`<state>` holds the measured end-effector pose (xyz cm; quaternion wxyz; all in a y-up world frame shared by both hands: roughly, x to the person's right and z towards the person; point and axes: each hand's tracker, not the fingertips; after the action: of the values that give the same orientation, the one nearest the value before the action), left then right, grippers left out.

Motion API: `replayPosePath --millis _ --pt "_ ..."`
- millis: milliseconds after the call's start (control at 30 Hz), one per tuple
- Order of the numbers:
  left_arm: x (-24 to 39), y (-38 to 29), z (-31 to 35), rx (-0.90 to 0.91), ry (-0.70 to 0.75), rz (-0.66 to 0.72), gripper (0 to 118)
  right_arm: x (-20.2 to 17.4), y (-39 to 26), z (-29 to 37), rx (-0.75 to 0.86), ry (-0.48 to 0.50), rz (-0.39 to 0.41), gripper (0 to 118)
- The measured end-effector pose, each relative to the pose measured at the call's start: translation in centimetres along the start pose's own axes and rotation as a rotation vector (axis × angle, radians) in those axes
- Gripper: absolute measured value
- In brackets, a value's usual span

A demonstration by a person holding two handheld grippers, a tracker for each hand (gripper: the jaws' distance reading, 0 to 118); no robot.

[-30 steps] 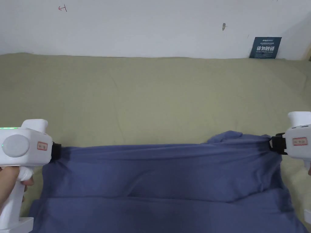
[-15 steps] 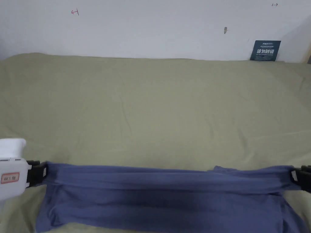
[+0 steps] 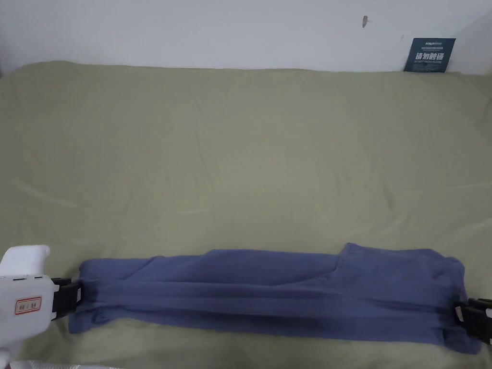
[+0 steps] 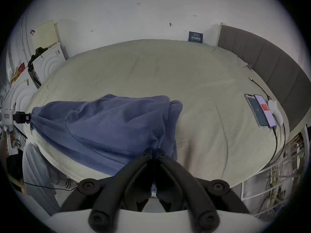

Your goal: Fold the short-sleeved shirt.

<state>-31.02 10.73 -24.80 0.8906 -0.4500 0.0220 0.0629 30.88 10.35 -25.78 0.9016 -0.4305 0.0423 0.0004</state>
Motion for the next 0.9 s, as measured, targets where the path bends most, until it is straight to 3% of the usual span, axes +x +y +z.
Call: replayPosePath --millis 33,67,100,133,167,200,267,333,367,400,433,467,500,567,733,800,900 --pt "0.0 0.0 0.1 0.011 0.01 0.0 16 -0.2 0.1 0.1 -0.005 -0.01 -0.003 7" --pt "0.0 0.0 0.3 0.037 0.031 -0.012 45 -0.4 0.3 0.4 -0.001 -0.016 -0.006 23" --pt "0.1 -0.1 0.5 0.054 0.048 -0.017 99 -0.6 0.5 0.7 0.004 -0.023 -0.005 71" --pt "0.1 -0.1 0.5 0.054 0.052 -0.019 118 -1.0 0.7 1.0 0.008 -0.019 -0.003 112" --pt "0.2 0.1 1.2 0.095 0.064 -0.033 118 -1.5 0.8 2.0 0.041 -0.026 -0.001 116" --pt "0.4 0.3 1.6 0.098 0.058 -0.028 116 -2.4 0.7 3.1 0.075 0.016 0.001 108" --pt "1.3 0.9 2.3 0.125 0.076 -0.034 114 -4.2 1.7 4.5 0.152 -0.017 0.025 110" --pt "2.2 1.6 2.7 0.18 0.096 -0.045 98 -5.9 3.5 3.8 0.253 0.005 0.02 109" --pt "3.0 2.0 3.0 0.208 0.099 -0.048 82 -7.2 4.2 3.6 0.28 0.011 0.02 104" --pt "3.5 2.3 3.1 0.217 0.107 -0.04 51 -8.4 4.6 3.6 0.314 0.001 0.026 86" --pt "4.1 2.6 3.2 0.258 0.107 -0.022 18 -9.9 5.0 3.3 0.36 -0.014 0.039 58" --pt "4.6 2.9 3.1 0.287 0.075 0.001 0 -11.7 5.4 3.1 0.392 -0.033 0.05 20" --pt "5.2 3.2 3.2 0.301 0.078 0.019 0 -13.0 5.7 2.6 0.416 -0.058 0.057 0" --pt "6.1 3.6 3.2 0.307 0.085 0.023 0 -15.5 5.9 1.8 0.473 -0.126 0.067 0" --pt "4.6 4.8 2.2 0.273 0.011 0.084 0 -18.8 6.1 1.2 0.505 -0.082 0.052 0" --pt "2.6 5.7 1.7 0.229 -0.076 0.154 0 -20.0 6.0 1.5 0.557 -0.129 0.102 0" --pt "-1.8 7.0 0.1 0.077 -0.357 0.308 0 -21.7 6.0 1.8 0.575 -0.126 0.126 0"
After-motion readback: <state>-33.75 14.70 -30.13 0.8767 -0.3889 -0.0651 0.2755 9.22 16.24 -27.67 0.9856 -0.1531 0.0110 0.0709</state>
